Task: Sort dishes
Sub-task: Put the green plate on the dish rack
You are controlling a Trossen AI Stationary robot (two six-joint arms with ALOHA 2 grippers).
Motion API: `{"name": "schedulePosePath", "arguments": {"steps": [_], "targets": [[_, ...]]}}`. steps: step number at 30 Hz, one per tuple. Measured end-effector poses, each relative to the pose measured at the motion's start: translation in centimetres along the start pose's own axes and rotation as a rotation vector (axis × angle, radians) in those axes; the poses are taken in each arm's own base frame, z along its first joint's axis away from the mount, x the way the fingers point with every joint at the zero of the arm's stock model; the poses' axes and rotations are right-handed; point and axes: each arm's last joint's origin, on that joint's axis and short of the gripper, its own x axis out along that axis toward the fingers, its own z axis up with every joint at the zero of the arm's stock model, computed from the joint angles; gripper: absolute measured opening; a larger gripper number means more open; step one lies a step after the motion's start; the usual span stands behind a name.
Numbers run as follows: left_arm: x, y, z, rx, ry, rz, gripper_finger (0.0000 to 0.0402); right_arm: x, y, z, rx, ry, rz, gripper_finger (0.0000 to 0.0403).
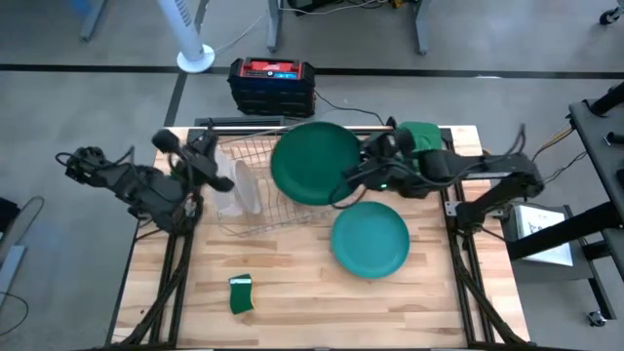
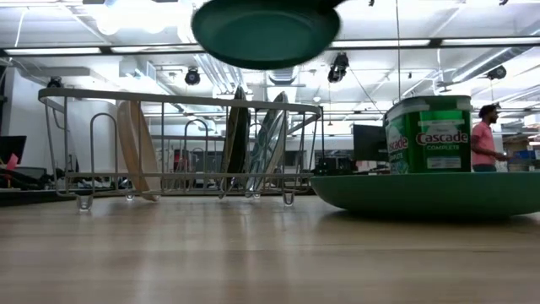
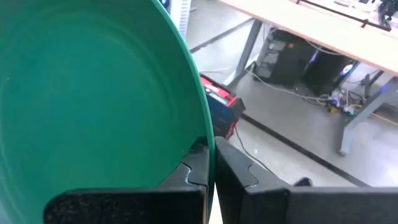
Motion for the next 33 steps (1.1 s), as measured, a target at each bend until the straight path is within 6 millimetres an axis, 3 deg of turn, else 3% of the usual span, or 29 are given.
{"name": "schedulePosePath", "arguments": {"steps": [5, 7, 9, 12, 14, 21, 23, 26, 33], "targets": [[1.0, 2.5, -0.7, -0.187, 0.039, 0.045, 0.0, 0.6, 3.1, 1.6, -0.049, -0.088, -0.107, 0.0002], [0.9, 3.1, -1.0, -0.257, -0.015, -0.035, 0.0, 0.5, 4.2, 1.9, -0.1, -0.156, -0.21, 0.0002], [0.7, 3.5, -1.3, -0.313, -0.131, -0.228, 0.0, 0.0, 5.2, 2.3, -0.126, -0.213, -0.281, 0.0002], [-0.2, 4.3, -2.1, -0.373, -0.382, -0.718, 0.0, -1.7, 6.3, 2.9, -0.17, -0.29, -0.366, 0.0002], [-0.6, 5.1, -2.4, -0.408, -0.49, -0.9, 0.0, -3.1, 6.6, 3.3, -0.201, -0.322, -0.396, 0.0002], [-0.7, 6.7, -4.3, -0.479, -0.475, -0.853, 0.0003, -7.5, 8.1, 2.2, -0.271, -0.358, -0.282, 0.0002], [-0.9, 6.4, -4.6, -0.463, -0.507, -0.947, 0.0015, -8.3, 8.4, 1.9, -0.264, -0.367, -0.258, 0.0002], [-1.2, 5.6, -4.8, -0.417, -0.524, -1.089, 0.0046, -8.9, 8.8, 1.7, -0.249, -0.376, -0.236, 0.0002], [-0.8, 3.2, -4.7, -0.432, -0.388, -1.079, 0.0149, -9.7, 9.4, 1.5, -0.205, -0.388, -0.203, 0.0002]]}}
